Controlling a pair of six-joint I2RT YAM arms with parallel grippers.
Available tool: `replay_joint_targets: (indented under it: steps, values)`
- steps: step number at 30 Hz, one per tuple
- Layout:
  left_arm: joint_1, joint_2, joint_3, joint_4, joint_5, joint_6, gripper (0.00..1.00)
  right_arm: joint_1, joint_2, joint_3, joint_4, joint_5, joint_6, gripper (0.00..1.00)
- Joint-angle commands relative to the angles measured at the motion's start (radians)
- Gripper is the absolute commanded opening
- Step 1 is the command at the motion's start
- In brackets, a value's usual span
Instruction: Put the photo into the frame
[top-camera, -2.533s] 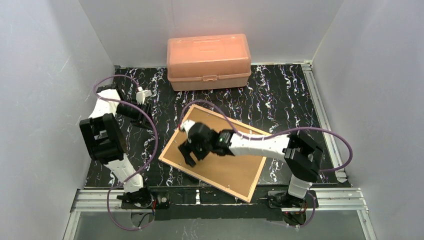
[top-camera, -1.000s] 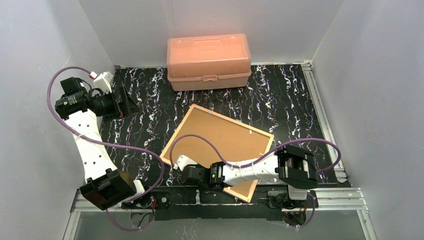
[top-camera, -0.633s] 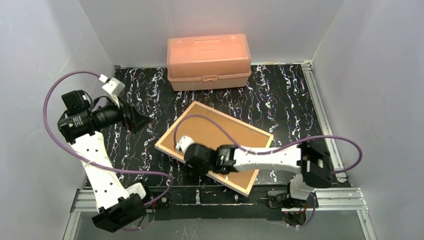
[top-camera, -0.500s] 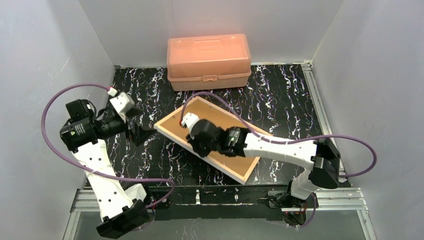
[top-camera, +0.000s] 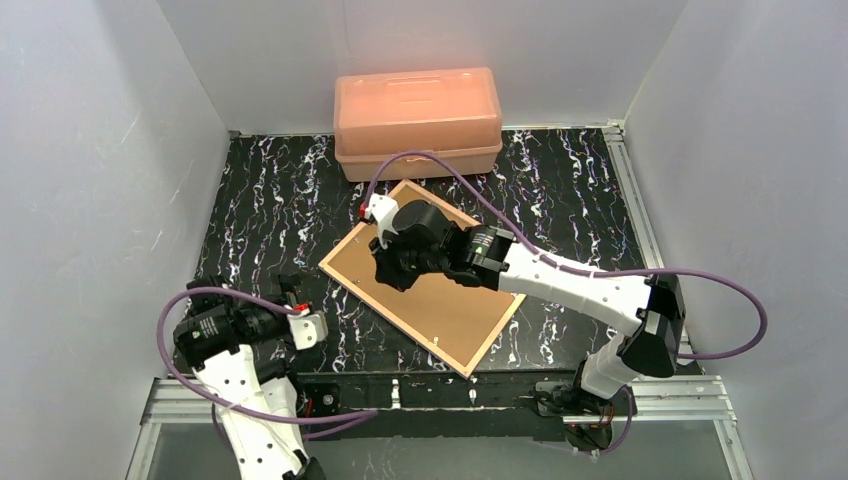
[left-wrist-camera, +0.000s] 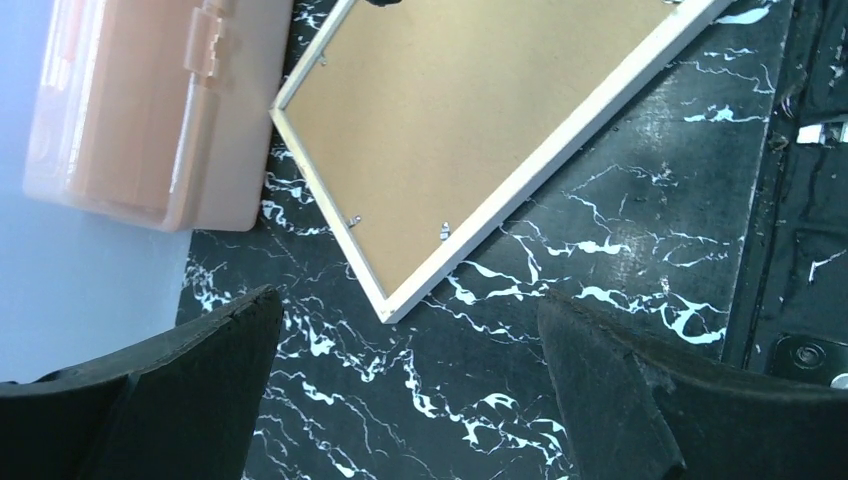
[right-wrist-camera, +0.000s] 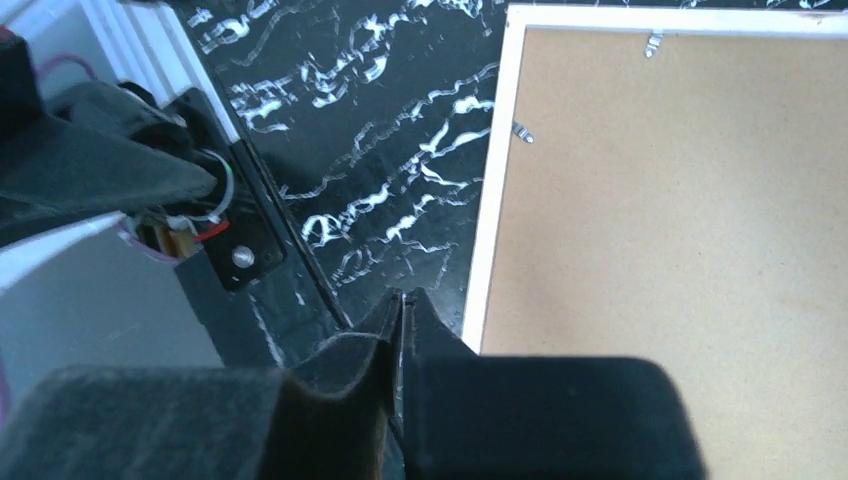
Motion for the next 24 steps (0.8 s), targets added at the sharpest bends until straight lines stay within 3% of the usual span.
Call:
replay_joint_targets:
  steps: [1,3,5,8,14,24]
  values:
    - [-0.003,0.056,-0.048,-0.079,-0.004,0.58,0.98,-0.005,0.004,-0.124,0.032,-0.012,0.018,0.26]
    - [-0.003,0.064,-0.084,-0.056,-0.007,0.592,0.98,0.011,0.02,-0.196,0.069,-0.011,0.039,0.39]
    - [-0.003,0.061,-0.144,-0.013,-0.038,0.599,0.98,0.035,0.048,-0.243,0.098,0.026,0.046,0.45]
    - [-0.003,0.078,-0.177,0.073,-0.04,0.499,0.98,0.055,0.103,-0.268,0.119,0.074,0.052,0.45]
    - [-0.041,0.137,-0.157,0.369,-0.073,-0.135,0.98,0.067,0.184,-0.266,0.137,0.103,0.039,0.45]
    - [-0.093,0.141,-0.209,0.509,-0.111,-0.405,0.98,0.081,0.252,-0.285,0.163,0.151,0.029,0.44]
